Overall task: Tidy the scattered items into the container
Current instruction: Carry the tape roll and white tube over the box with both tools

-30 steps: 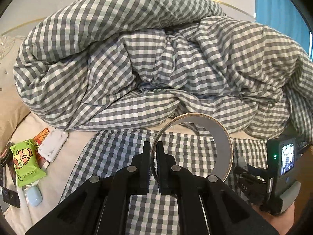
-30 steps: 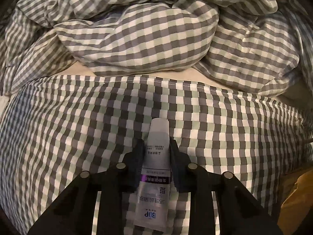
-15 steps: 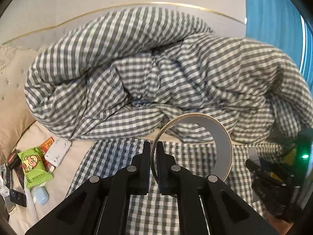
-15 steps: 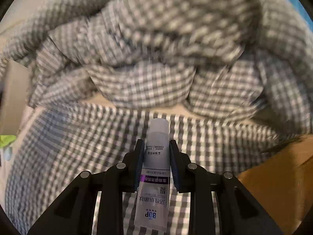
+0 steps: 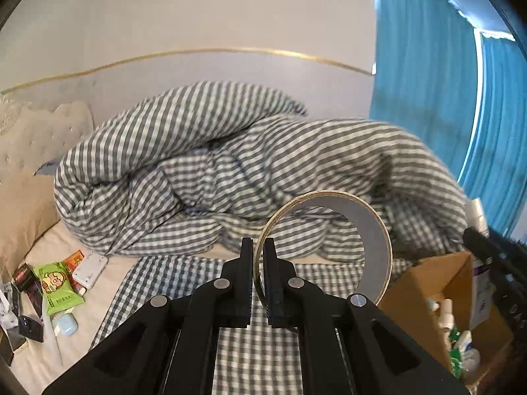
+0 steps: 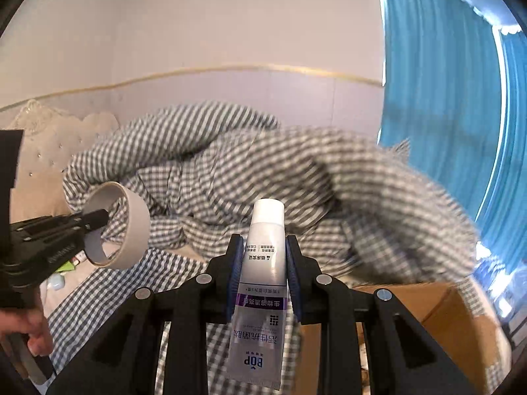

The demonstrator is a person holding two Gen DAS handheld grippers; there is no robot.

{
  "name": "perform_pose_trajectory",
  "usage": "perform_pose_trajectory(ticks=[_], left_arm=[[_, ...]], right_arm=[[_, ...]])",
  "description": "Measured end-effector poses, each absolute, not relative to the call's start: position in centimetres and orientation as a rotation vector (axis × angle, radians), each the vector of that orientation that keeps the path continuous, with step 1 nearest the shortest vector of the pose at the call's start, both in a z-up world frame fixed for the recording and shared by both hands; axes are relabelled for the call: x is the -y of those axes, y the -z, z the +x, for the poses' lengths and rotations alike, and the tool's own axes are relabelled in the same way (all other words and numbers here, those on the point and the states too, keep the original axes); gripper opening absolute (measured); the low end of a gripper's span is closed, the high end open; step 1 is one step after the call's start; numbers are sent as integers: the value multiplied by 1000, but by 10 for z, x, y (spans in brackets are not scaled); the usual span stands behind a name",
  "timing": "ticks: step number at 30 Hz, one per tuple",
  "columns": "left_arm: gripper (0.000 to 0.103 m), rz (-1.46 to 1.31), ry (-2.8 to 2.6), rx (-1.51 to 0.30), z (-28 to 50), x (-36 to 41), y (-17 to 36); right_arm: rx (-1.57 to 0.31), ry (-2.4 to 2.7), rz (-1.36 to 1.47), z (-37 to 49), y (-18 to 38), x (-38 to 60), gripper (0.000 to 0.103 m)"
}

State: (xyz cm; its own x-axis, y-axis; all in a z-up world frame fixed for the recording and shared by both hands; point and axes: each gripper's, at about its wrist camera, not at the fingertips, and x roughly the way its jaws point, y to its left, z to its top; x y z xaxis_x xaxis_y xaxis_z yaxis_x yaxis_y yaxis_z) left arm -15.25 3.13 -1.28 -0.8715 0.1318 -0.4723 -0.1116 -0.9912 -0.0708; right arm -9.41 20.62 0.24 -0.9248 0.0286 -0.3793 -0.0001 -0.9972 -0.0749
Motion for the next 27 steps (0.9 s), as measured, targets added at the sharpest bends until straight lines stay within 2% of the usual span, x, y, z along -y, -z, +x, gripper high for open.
perform_pose_trajectory(ticks=[7, 11, 27], left_arm=[[6, -641, -2879, 121, -99, -57, -13], [6, -603, -2871, 84, -72, -73, -17], [6, -596, -2809, 75, -44, -118, -15]], right_arm=[[133, -3046, -495, -16, -32, -243, 25], [105, -3020, -490, 15, -35, -266, 25], [34, -2891, -678, 23, 18, -357, 25]])
